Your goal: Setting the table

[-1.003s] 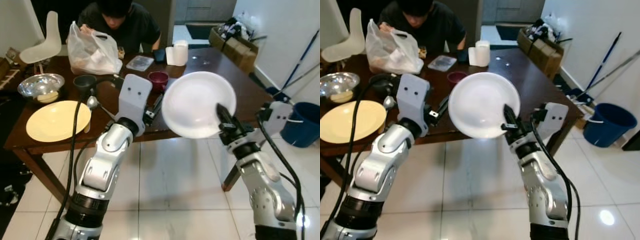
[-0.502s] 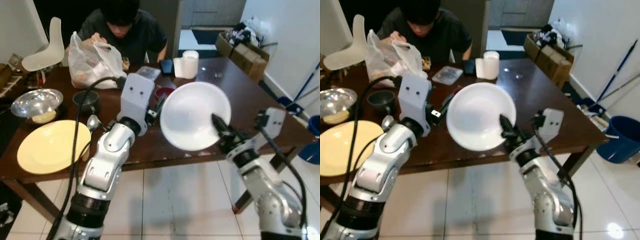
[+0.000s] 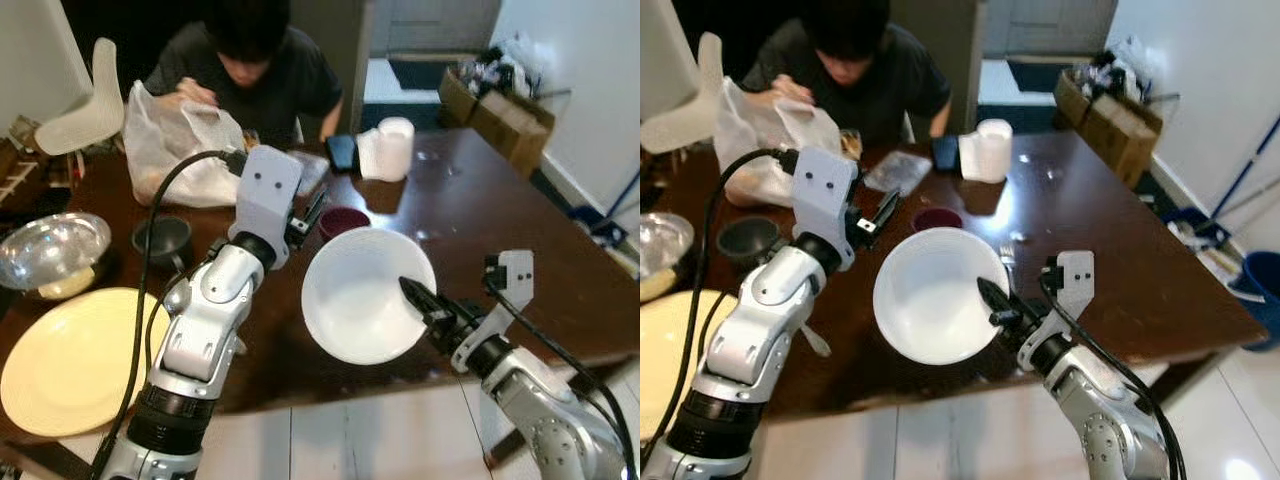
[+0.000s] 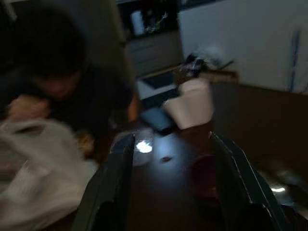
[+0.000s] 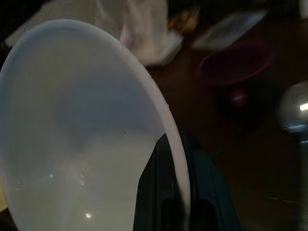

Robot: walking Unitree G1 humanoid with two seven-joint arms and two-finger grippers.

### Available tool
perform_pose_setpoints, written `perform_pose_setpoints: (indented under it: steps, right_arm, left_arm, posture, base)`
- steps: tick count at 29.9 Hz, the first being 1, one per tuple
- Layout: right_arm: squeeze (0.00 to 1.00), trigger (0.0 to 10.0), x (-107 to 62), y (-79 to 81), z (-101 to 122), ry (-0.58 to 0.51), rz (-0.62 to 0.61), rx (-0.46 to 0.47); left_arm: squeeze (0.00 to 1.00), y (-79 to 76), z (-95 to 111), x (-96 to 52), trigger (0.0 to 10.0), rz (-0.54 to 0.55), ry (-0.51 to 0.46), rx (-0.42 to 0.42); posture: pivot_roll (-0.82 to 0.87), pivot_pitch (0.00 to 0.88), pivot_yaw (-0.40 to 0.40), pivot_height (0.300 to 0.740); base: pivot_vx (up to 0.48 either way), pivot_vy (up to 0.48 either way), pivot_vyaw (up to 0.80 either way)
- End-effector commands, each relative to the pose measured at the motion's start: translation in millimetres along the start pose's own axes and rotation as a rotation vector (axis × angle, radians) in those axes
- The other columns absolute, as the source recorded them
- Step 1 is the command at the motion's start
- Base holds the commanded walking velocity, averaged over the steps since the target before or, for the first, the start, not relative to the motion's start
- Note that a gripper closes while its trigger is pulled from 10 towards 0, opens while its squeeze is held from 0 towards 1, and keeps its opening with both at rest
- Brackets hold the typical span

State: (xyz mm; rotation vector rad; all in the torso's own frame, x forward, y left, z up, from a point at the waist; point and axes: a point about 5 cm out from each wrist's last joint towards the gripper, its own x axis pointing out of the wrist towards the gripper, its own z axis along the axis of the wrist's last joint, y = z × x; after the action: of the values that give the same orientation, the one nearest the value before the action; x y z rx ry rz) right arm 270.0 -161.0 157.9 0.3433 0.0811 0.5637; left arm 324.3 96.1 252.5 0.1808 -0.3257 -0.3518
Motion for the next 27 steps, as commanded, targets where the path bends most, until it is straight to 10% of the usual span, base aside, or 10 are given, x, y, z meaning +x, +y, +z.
perform_pose_setpoints:
  steps: [1, 10, 16, 27]
  right_arm:
    - [0.00, 10.0, -5.2, 0.3, -7.5, 0.050, 0.017, -0.003]
    - [0.00, 10.0, 7.3, -20.1, 5.8, -0.002, -0.114, -0.098]
    - [0.00, 10.0, 35.8, -28.3, 7.8, -0.030, -0.190, 0.178]
    - [0.00, 10.0, 31.2, -27.9, 12.8, -0.033, -0.320, 0.397]
  left_arm:
    - [0.00, 0.7, -1.0, -4.9, 10.0, -0.038, -0.008, 0.003]
    - [0.00, 26.2, 5.1, -16.3, 10.0, -0.119, -0.019, 0.102]
    - [0.00, 47.9, 17.3, -23.5, 10.0, -0.202, -0.028, 0.208]
    - [0.00, 33.8, 15.1, -27.2, 10.0, -0.293, -0.028, 0.211]
  posture:
    - [-0.08, 0.000, 0.074, 0.740]
    - [-0.06, 0.000, 0.079, 0.740]
    - [-0.04, 0.000, 0.074, 0.740]
    - [-0.06, 0.000, 0.064, 0.740]
  base:
    - [0.000, 0.000, 0.00]
    - [0.000, 0.000, 0.00]
    - [0.000, 0.000, 0.00]
    - [0.000, 0.000, 0.00]
